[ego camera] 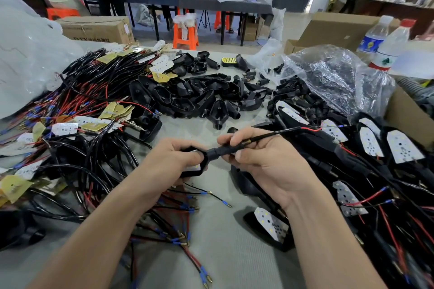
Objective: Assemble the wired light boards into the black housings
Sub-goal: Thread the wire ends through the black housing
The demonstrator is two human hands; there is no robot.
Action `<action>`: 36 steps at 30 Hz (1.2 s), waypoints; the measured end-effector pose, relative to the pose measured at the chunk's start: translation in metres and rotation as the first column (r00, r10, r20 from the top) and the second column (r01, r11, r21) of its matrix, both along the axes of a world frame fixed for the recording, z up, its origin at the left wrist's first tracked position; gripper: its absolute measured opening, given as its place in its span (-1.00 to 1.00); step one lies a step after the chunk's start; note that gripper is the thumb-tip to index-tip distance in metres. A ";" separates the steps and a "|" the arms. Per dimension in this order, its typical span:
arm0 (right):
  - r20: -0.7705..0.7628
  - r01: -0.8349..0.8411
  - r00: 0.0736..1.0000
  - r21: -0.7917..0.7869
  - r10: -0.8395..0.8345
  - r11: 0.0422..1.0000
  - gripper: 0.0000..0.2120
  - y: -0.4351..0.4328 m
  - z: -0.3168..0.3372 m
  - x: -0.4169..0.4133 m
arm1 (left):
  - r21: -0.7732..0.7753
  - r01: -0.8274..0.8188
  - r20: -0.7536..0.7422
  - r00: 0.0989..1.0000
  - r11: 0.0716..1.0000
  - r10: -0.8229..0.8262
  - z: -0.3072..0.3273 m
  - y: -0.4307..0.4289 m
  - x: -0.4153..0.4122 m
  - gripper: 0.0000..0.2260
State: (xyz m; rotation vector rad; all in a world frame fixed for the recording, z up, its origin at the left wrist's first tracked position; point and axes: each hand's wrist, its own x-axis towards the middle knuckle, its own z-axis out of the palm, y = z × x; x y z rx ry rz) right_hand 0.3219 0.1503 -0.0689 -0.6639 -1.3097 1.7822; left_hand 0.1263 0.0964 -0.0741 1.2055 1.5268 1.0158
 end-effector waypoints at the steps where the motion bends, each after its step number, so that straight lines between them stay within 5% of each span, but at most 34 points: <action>1: 0.012 0.001 1.000 0.014 -0.001 1.000 -0.46 -0.001 0.000 -0.001 | -0.001 -0.001 0.004 1.000 1.000 0.001 0.000 0.000 0.001 -0.77; 16: 0.111 -0.076 0.992 0.073 0.068 0.994 -0.49 -0.005 0.002 -0.007 | 0.062 -0.054 0.157 0.987 0.997 0.044 -0.007 0.001 0.001 -0.73; 19: 0.090 -0.046 0.995 0.162 0.032 0.986 -0.59 -0.006 0.007 -0.009 | 0.045 -0.056 0.348 0.937 0.997 0.037 -0.005 0.003 0.002 -0.68; 23: -0.020 0.101 0.995 0.173 -0.099 0.980 -0.65 -0.002 0.015 -0.003 | -0.001 -0.053 0.654 0.756 0.999 0.041 -0.003 0.008 -0.005 -0.59; 29: -0.101 0.064 0.993 0.049 -0.058 0.997 -0.50 -0.001 0.013 0.002 | 0.032 -0.030 0.615 0.789 0.999 0.004 -0.005 0.006 -0.013 -0.69; 36: -0.090 0.019 0.996 0.073 -0.013 0.997 -0.66 -0.002 0.008 -0.006 | 0.088 -0.081 0.589 0.808 0.993 0.013 -0.003 0.007 -0.011 -0.74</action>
